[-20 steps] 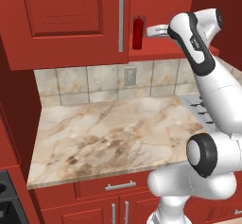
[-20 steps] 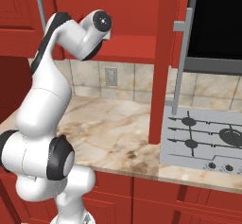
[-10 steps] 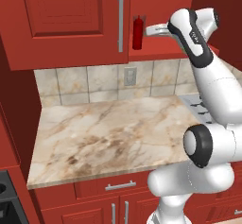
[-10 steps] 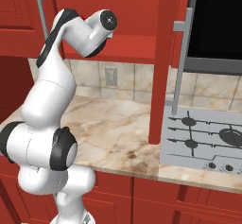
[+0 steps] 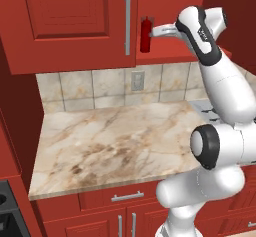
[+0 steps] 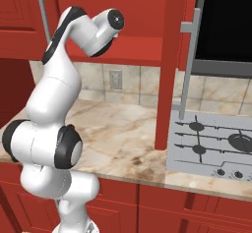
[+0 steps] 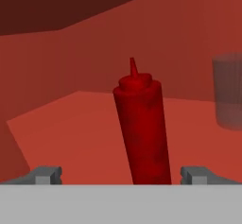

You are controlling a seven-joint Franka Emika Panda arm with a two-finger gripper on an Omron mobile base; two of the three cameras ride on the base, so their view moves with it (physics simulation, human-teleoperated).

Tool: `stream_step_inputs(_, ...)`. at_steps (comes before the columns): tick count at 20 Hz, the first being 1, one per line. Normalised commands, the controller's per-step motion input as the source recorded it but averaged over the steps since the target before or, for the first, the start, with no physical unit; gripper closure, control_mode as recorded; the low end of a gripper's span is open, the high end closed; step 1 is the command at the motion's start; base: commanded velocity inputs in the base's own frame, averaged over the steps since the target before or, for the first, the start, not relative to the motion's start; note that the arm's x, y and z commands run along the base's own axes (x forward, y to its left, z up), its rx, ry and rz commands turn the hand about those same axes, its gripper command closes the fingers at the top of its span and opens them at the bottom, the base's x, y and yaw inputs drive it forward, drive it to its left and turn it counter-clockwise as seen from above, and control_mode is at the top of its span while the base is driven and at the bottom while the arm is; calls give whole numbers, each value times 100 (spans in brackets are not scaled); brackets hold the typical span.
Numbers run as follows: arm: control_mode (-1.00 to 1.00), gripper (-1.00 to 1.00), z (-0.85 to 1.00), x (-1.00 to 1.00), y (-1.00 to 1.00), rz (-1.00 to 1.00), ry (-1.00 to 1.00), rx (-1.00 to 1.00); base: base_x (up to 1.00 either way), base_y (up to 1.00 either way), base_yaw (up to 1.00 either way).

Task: The dining table condiment station is running low on ketchup. Refill the condiment station by opening the cabinet and taking the ketchup from the cabinet and placing it on the dining table.

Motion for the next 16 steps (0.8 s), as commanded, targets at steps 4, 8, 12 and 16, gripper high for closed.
stream_step_inputs(4, -100, -100, 0, 17, 7, 3, 0, 0, 0, 0, 0)
stream_step_inputs(8, -100, -100, 0, 17, 6, 3, 0, 0, 0, 0, 0)
stream_step_inputs(12, -100, -100, 0, 17, 6, 3, 0, 0, 0, 0, 0)
stream_step_inputs(16, -100, -100, 0, 18, 4, 3, 0, 0, 0, 0, 0)
